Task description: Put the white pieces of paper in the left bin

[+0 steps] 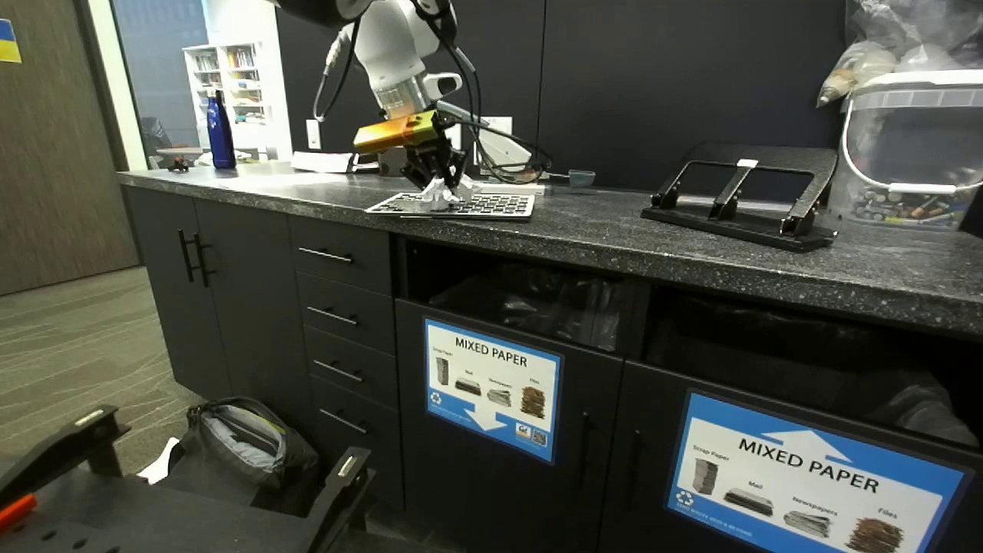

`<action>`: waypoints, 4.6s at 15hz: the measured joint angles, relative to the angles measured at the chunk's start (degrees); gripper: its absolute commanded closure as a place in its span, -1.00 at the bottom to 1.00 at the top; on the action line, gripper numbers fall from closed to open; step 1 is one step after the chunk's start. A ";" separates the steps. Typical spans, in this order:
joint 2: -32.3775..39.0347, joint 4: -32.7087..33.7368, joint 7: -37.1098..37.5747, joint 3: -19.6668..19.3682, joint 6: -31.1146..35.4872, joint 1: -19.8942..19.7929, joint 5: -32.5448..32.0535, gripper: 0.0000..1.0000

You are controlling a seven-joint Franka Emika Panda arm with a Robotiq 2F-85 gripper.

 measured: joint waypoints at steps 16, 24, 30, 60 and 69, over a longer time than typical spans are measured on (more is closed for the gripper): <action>-14.57 -46.13 -5.98 2.49 -0.97 -15.83 15.27 0.84; -30.00 -69.77 -1.66 -7.23 -28.83 -24.61 17.58 0.84; -35.54 -78.79 12.30 -23.42 -56.34 -14.35 13.17 0.85; -13.85 -82.84 57.26 -87.53 -99.26 57.64 18.64 0.85; -9.61 -75.79 55.66 -85.29 -95.95 53.17 18.17 0.85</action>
